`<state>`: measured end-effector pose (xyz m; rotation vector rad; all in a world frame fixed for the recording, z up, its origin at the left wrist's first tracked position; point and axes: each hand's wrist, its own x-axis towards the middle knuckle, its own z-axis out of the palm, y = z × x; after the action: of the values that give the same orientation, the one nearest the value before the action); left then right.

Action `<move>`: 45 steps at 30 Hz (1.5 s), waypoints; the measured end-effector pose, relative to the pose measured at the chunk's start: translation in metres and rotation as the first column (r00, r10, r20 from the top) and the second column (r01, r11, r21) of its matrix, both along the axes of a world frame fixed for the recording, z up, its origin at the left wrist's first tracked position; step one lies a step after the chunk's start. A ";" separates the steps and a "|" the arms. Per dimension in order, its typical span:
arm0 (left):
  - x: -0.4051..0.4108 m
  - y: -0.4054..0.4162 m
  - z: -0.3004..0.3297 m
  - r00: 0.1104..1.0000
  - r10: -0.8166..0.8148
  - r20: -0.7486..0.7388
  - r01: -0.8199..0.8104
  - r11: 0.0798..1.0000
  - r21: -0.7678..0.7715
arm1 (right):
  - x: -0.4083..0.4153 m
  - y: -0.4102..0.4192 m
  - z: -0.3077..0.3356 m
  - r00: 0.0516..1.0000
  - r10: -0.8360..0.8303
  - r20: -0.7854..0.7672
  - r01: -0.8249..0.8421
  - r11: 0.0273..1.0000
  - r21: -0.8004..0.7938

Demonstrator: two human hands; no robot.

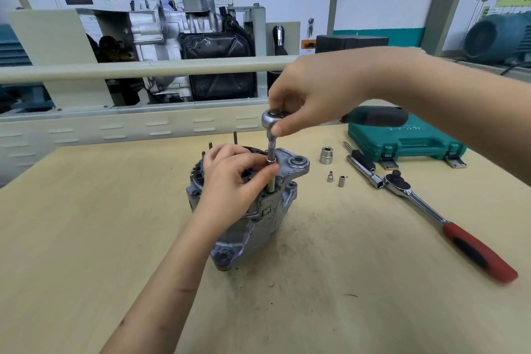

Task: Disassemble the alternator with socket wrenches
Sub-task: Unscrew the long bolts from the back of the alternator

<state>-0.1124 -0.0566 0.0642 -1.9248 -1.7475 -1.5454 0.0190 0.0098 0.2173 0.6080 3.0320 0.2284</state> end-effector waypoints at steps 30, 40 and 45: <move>0.000 -0.001 0.001 1.000 -0.021 -0.018 0.021 1.000 0.021 | -0.001 0.007 -0.011 0.995 0.075 -0.070 -0.071 0.996 0.053; 0.004 -0.005 0.003 1.000 -0.019 0.009 0.018 1.000 0.013 | -0.009 -0.004 -0.017 0.994 -0.007 -0.113 0.040 0.953 0.299; 0.004 -0.009 0.007 0.992 -0.080 0.093 0.080 0.997 0.001 | -0.003 0.000 -0.010 0.986 0.167 -0.009 -0.164 0.976 0.145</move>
<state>-0.1089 -0.0652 0.0709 -1.9774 -1.7281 -1.6860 0.0164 0.0102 0.2075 0.3656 3.1084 0.4524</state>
